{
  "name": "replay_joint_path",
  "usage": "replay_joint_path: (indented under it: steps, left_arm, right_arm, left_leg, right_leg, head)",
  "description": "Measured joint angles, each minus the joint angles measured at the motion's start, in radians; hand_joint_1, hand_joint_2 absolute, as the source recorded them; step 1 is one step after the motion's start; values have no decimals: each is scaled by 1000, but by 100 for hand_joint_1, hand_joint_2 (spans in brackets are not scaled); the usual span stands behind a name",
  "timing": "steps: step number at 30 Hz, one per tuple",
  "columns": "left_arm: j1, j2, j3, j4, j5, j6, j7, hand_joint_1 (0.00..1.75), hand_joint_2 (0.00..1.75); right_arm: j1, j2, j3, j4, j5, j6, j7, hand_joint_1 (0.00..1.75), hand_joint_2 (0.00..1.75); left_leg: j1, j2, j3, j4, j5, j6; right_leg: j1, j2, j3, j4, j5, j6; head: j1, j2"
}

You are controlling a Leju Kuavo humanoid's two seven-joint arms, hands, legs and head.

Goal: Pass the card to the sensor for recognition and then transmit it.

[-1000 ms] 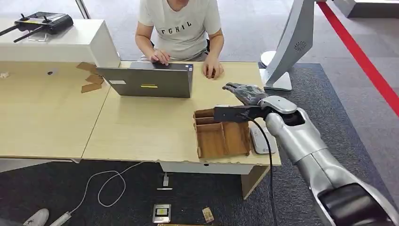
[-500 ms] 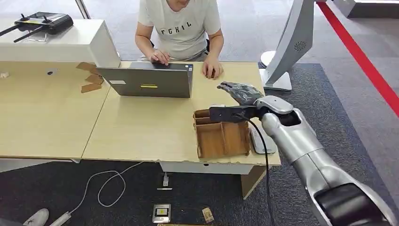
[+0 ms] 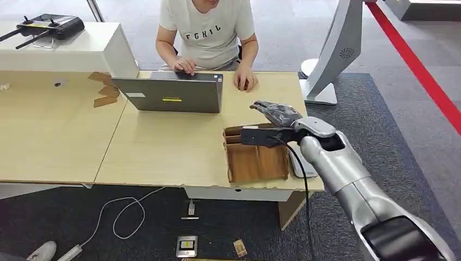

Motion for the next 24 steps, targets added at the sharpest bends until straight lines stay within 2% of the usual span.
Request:
replay_joint_path:
  steps: [8,24]
  left_arm:
    - [0,0,-9,0,5,-3,1,0,0]
    - [0,1,-20,0,13,-13,-4,0,0]
  right_arm:
    - [0,-10,-1,11,11,-27,6,0,175]
    - [25,-22,-17,16,31,-35,26,0,175]
  left_leg:
    - [0,0,0,0,0,0]
    - [0,0,0,0,0,0]
  right_leg:
    - [0,0,0,0,0,0]
    - [0,0,0,0,0,0]
  head:
    - [0,0]
    - [0,0]
